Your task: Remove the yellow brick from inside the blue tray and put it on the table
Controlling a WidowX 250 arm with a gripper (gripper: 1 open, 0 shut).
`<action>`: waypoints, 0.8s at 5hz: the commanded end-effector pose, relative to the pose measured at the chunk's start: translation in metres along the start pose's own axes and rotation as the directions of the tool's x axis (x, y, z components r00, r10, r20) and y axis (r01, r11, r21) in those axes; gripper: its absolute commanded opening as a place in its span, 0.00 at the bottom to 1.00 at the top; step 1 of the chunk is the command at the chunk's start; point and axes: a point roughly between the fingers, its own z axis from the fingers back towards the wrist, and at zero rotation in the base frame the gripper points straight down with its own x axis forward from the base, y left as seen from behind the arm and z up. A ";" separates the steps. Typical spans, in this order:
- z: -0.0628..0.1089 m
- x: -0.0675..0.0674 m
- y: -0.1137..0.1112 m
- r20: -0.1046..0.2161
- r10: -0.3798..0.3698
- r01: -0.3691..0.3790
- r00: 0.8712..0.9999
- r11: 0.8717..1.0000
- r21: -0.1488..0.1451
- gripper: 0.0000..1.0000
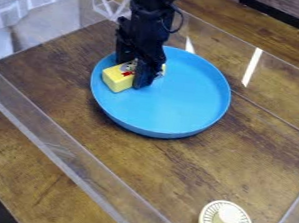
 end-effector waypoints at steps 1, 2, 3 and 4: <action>0.014 0.002 0.004 0.027 0.004 -0.004 1.000 1.000 0.012 0.00; 0.023 0.001 0.004 0.034 0.009 -0.009 0.999 1.000 0.008 0.00; 0.032 0.000 0.004 0.039 0.014 -0.014 0.999 1.000 0.005 0.00; 0.039 0.000 0.007 0.036 0.014 -0.014 0.999 1.000 0.001 0.00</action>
